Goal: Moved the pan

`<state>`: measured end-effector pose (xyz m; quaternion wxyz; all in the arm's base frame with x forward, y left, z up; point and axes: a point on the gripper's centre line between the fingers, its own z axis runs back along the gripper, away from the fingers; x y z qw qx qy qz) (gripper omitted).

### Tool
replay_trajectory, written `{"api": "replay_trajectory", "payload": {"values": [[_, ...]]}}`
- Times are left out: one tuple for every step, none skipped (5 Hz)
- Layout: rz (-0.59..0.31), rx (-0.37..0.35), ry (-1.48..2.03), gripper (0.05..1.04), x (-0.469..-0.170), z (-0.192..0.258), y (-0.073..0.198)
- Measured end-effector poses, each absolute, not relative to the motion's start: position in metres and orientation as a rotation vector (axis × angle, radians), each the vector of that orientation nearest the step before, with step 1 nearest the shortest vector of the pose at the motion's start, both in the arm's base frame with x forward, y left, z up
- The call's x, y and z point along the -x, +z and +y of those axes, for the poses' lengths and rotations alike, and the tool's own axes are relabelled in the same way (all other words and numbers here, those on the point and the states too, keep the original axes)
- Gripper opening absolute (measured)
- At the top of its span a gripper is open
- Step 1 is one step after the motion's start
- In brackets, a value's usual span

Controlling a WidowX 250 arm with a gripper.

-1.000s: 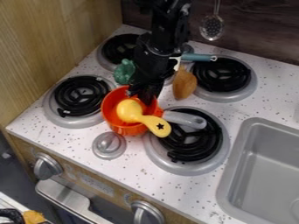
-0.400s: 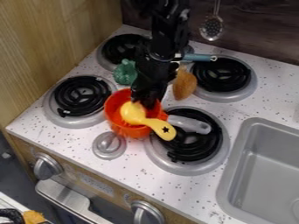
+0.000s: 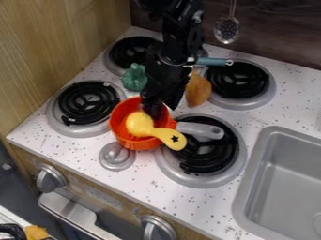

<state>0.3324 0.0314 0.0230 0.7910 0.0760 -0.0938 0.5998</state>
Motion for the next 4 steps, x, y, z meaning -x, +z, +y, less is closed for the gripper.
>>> {"api": "replay_trajectory", "payload": {"values": [[-0.189, -0.182, 1.277, 1.008, -0.331, 0.033, 0.025], [-0.182, -0.195, 1.273, 1.003, -0.331, 0.033, 0.028], [-0.202, -0.192, 1.278, 1.000, -0.333, 0.035, 0.036], [-0.230, -0.198, 1.277, 1.000, -0.338, 0.038, 0.043]]}}
